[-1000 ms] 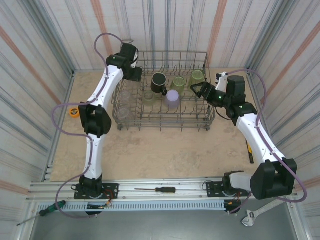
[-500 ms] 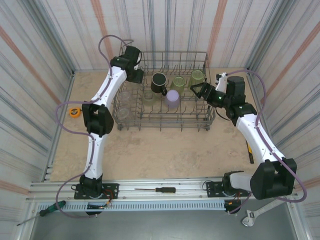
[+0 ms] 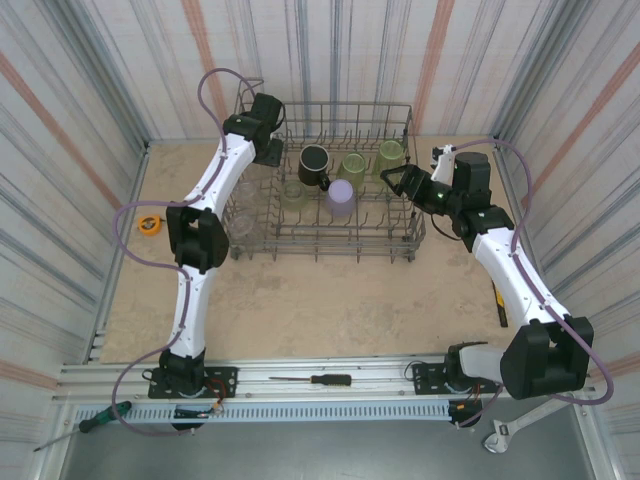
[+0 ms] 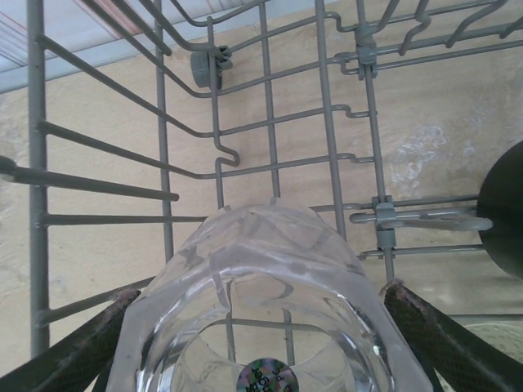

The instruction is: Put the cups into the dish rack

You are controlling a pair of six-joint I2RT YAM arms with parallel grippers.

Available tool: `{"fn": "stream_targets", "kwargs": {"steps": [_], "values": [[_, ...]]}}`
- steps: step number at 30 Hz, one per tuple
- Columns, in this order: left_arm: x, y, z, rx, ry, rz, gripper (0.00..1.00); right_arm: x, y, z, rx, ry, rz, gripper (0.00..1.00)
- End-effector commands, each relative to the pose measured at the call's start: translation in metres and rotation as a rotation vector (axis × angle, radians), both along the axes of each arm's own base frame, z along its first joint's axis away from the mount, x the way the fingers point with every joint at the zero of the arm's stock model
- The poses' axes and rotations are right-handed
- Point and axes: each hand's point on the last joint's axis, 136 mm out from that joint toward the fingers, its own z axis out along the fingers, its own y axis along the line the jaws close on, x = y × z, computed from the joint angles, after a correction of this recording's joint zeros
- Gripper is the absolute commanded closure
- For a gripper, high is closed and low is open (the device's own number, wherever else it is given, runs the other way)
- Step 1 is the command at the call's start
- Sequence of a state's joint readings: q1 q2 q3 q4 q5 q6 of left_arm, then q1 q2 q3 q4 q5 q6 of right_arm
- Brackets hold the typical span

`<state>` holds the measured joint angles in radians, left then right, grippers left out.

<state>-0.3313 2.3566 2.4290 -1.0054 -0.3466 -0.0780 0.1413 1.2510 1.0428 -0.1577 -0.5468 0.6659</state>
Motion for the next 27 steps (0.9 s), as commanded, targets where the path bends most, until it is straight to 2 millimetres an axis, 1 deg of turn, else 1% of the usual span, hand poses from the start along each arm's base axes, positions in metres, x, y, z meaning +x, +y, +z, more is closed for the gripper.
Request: {"fn": "stream_targets", "kwargs": {"steps": [1, 6, 8, 10, 14, 18, 20, 23, 24, 26, 27], "values": [[0.005, 0.029, 0.033, 0.078, -0.083, 0.069, 1.0, 0.001, -0.001, -0.005, 0.013, 0.014, 0.002, 0.01], [0.006, 0.028, 0.016, 0.086, -0.048, 0.06, 1.0, 0.0, -0.001, -0.004, 0.015, 0.014, 0.003, 0.01], [0.006, 0.025, 0.006, 0.073, -0.026, 0.054, 1.0, 0.0, -0.001, -0.004, 0.014, 0.013, 0.0, 0.01], [0.006, 0.024, -0.001, 0.051, -0.01, 0.06, 0.94, 0.0, -0.002, -0.005, 0.013, 0.014, 0.0, 0.01], [0.006, 0.021, -0.015, 0.002, 0.019, 0.072, 0.89, -0.001, -0.002, -0.005, 0.011, 0.014, 0.0, 0.01], [0.007, 0.021, -0.023, 0.008, 0.032, 0.077, 0.88, -0.001, -0.003, -0.005, 0.011, 0.013, -0.002, 0.01], [0.007, 0.025, -0.025, 0.029, 0.033, 0.086, 0.8, -0.001, -0.003, -0.005, 0.01, 0.014, -0.003, 0.01], [0.006, 0.028, -0.03, 0.05, 0.038, 0.092, 0.79, -0.001, -0.003, -0.006, 0.011, 0.015, -0.002, 0.01], [0.006, 0.028, -0.031, 0.051, 0.042, 0.092, 0.76, -0.001, -0.003, -0.006, 0.011, 0.015, -0.002, 0.01], [0.005, 0.028, -0.034, 0.054, 0.048, 0.093, 0.6, -0.001, -0.003, -0.006, 0.011, 0.013, -0.002, 0.01], [0.005, 0.029, -0.036, 0.057, 0.05, 0.095, 0.59, -0.001, -0.003, -0.006, 0.012, 0.013, -0.002, 0.01]]}}
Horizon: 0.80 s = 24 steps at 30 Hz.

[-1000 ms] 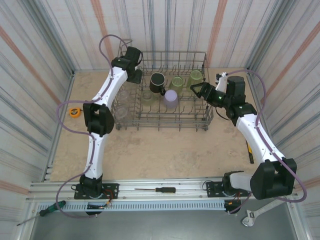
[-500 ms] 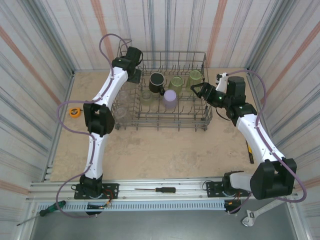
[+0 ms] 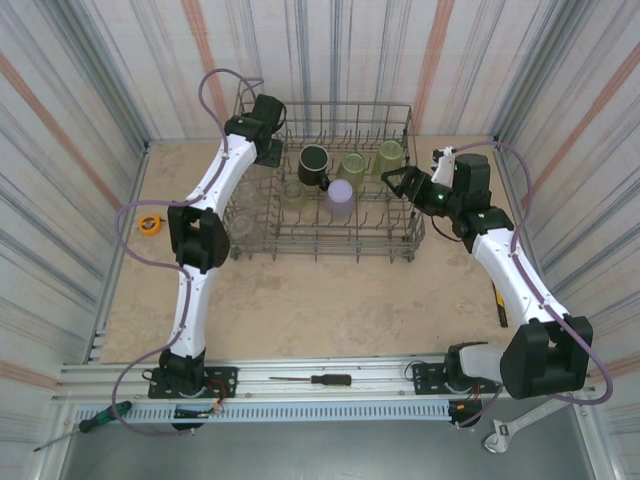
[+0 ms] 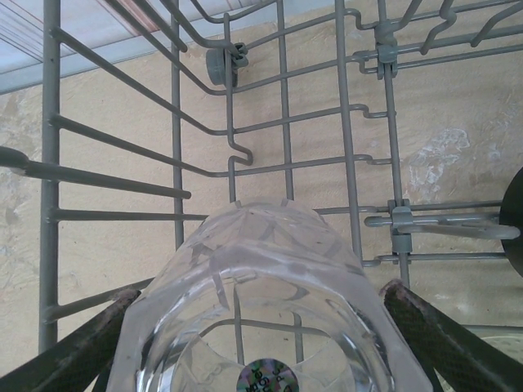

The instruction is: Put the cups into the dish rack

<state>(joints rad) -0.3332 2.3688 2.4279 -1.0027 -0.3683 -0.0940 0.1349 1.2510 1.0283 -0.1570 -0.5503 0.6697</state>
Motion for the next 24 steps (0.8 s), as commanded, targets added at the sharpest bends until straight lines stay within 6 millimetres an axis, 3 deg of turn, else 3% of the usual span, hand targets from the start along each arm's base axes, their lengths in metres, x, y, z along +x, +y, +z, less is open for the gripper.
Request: {"fn": "stream_targets", "kwargs": {"steps": [1, 8, 15, 19, 24], "values": [[0.003, 0.027, -0.032, 0.052, 0.051, 0.073, 0.59, 0.0, -0.001, 0.0, 0.009, -0.003, 0.003, 0.01], [0.004, 0.035, -0.036, 0.104, 0.047, 0.1, 0.45, -0.001, -0.002, 0.001, 0.011, -0.004, 0.001, 0.01], [0.003, 0.033, -0.04, 0.085, 0.051, 0.104, 0.15, -0.001, -0.002, 0.002, 0.011, -0.007, -0.001, 0.01], [0.002, 0.032, -0.037, 0.075, 0.044, 0.108, 0.04, -0.001, -0.002, 0.003, 0.011, -0.007, -0.001, 0.01], [0.002, 0.029, -0.019, 0.038, 0.008, 0.119, 0.01, -0.001, -0.002, 0.003, 0.013, -0.008, -0.002, 0.01]]}}
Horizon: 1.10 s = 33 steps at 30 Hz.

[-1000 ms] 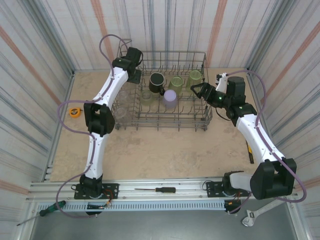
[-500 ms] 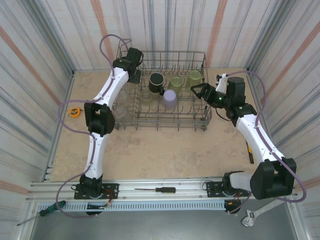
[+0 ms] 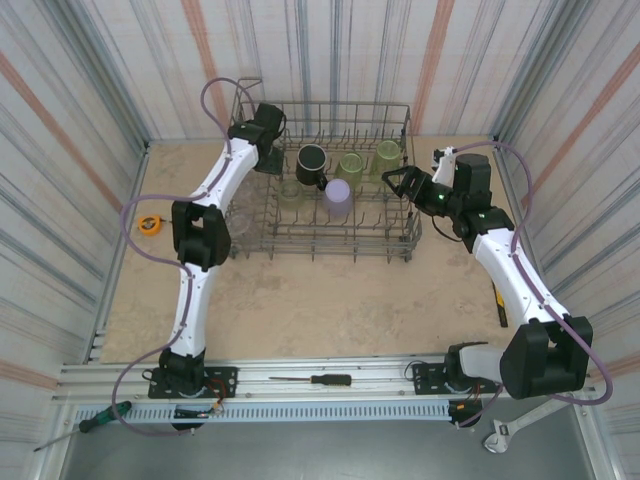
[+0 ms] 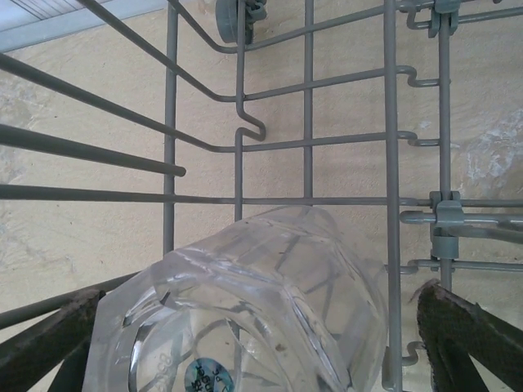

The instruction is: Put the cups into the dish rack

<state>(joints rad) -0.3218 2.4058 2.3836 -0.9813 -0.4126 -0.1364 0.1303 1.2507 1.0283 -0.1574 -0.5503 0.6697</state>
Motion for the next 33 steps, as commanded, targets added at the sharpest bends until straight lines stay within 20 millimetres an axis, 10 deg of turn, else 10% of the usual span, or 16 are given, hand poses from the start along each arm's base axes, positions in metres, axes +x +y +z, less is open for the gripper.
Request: {"fn": "stream_targets", "kwargs": {"steps": [1, 33], "values": [[0.0, 0.015, 0.019, -0.004, -0.041, 0.055, 0.01, -0.002, -0.001, 0.003, 0.014, -0.008, 0.002, 0.01], [-0.005, 0.032, 0.135, -0.094, -0.373, 0.135, 0.01, -0.01, 0.0, 0.017, 0.029, -0.027, 0.006, 0.01]]}}
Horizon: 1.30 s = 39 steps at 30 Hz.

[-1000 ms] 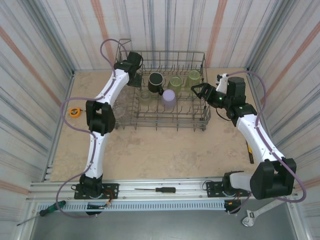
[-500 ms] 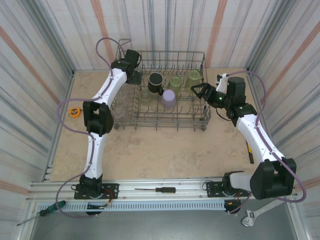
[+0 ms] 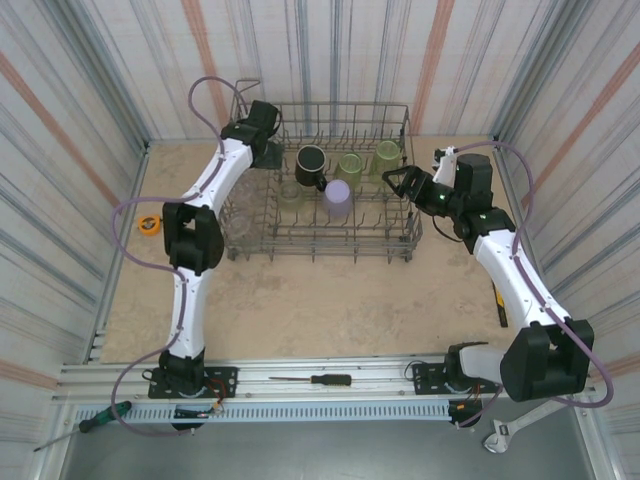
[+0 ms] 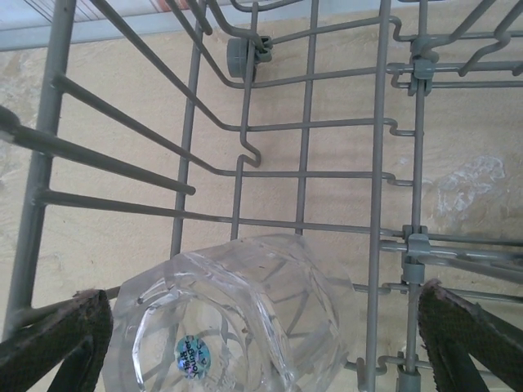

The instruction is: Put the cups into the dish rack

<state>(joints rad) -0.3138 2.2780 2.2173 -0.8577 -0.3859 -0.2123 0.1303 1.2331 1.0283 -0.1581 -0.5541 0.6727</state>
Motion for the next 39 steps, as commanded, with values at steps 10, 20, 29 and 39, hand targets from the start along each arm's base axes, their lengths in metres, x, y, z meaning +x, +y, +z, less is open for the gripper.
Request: {"fn": "stream_targets", "kwargs": {"steps": [10, 20, 29, 39], "values": [[-0.005, 0.025, 0.138, -0.074, -0.324, 0.061, 0.01, -0.011, -0.002, 0.014, 0.022, -0.017, -0.008, 0.01], [0.007, 0.009, 0.118, -0.329, -0.274, -0.024, 0.01, -0.013, -0.002, 0.011, 0.018, -0.017, -0.004, 0.01], [0.007, 0.002, 0.118, -0.443, -0.277, -0.049, 0.01, -0.013, -0.003, 0.011, 0.019, -0.016, 0.0, 0.01], [0.0, 0.023, 0.145, -0.486, -0.321, -0.024, 0.01, -0.013, -0.002, 0.015, 0.027, -0.019, -0.005, 0.01]]}}
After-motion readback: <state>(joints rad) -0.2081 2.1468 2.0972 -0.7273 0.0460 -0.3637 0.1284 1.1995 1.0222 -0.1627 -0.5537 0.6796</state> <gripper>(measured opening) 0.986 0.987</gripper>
